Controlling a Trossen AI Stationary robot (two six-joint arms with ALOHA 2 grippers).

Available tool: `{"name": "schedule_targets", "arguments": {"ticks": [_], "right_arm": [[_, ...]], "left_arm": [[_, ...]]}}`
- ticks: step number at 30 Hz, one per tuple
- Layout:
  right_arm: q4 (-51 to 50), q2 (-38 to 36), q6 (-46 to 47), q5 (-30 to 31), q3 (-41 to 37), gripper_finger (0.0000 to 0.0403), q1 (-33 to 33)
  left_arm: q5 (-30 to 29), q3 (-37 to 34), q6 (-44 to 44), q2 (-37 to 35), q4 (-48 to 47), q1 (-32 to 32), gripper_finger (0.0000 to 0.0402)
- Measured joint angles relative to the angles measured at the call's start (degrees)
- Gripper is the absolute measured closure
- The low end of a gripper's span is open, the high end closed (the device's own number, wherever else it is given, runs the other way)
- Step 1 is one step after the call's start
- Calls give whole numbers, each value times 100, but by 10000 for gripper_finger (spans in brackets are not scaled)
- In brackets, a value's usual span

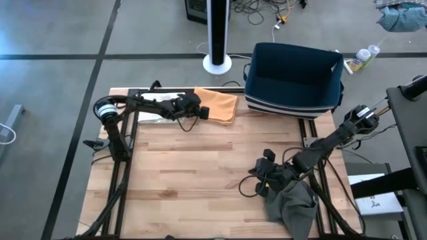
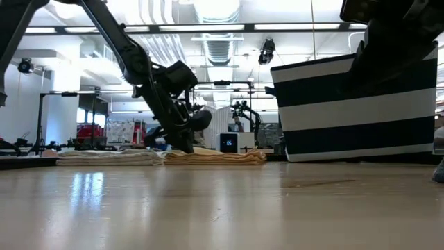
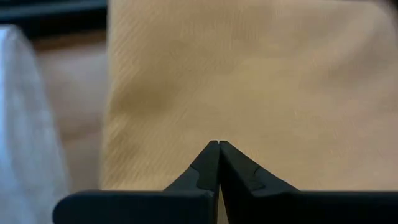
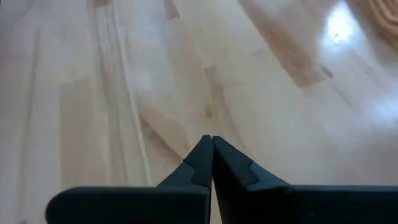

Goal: Fold towel
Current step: Fold the yellow towel, then fold the black towel

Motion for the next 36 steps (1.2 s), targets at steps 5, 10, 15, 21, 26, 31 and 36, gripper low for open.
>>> {"name": "schedule_targets", "arguments": {"ticks": [5,10,15,21,26,31,36], "right_arm": [[5,0,-3,62,0,400,0],[9,1,-27,67,0,400,-28],[8,2,-31,69,-2,400,-28],[23,9,48,206,-18,400,-25],[39,259,249,907,-59,400,-37],[374,570,-174,560,-61,400,-24],[1030,993,-629,-100,25,401,17]], "left_arm": [[-62,-2,-676,10,-434,-111,401],[-45,-2,-1348,10,-325,-532,401],[-16,2,-1465,10,125,-793,401],[-26,165,-870,-222,89,-805,401],[79,385,610,-901,98,-1313,401],[-340,378,1424,-1600,-94,-1927,401],[-9,369,1663,-1771,-223,-2374,401]]}}
